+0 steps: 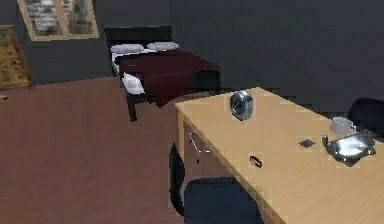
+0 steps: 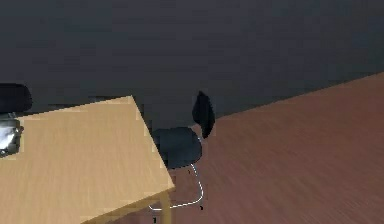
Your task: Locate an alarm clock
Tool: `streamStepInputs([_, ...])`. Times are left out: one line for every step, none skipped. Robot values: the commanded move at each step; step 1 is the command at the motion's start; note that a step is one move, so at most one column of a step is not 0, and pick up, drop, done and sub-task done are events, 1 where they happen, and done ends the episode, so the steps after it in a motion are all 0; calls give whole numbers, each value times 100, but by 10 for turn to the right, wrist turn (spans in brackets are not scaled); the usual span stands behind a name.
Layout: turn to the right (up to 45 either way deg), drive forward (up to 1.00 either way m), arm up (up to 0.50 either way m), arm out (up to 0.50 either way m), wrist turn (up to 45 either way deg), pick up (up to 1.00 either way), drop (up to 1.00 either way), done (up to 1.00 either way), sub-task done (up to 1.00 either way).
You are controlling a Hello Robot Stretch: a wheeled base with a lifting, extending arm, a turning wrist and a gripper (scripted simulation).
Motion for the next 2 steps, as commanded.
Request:
streamStepInputs([120,0,0,0,0,0,0,0,0])
streamStepInputs([0,0,0,0,0,0,0,100,0])
